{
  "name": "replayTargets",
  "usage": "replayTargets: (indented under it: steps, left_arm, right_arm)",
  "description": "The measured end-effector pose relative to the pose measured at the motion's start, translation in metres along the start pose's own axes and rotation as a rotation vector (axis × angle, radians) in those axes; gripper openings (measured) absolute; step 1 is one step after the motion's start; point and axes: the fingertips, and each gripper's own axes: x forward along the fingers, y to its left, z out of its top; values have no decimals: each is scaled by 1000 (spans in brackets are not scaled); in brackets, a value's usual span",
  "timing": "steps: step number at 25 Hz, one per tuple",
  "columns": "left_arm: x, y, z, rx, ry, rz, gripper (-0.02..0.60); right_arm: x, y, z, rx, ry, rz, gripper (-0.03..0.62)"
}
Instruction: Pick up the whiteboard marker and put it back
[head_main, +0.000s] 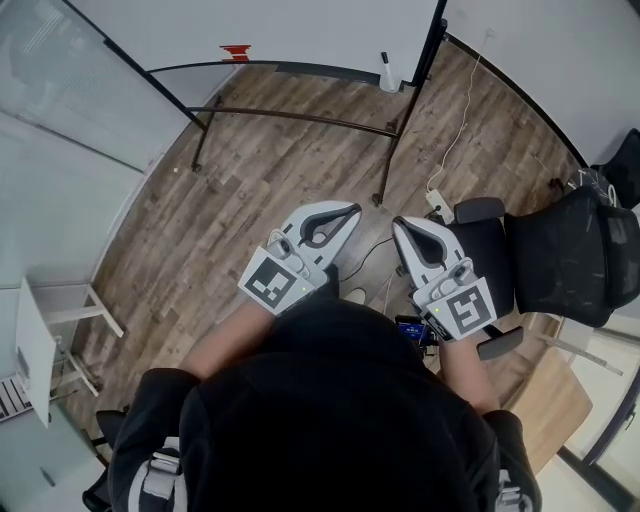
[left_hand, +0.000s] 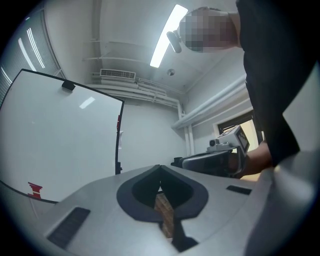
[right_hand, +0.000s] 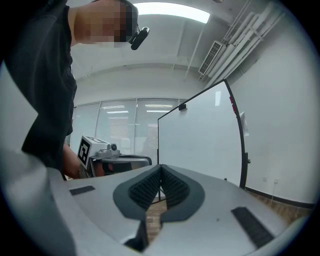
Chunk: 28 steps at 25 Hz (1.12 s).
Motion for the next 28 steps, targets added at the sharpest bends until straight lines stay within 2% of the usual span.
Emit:
replayTargets:
  steps: [13,19,28]
  left_arm:
    - [55,95,-3,-19,1,-98,3]
    - [75,140,-9,-30,5,-121,3]
    - [79,203,-16,-45,5,-138,3]
  right_arm:
    - [89,-70,3,23,23,-82,2]
    - [124,-100,-3,11,47,-95,2]
    - [182,-125,-3,16,73,-126,1]
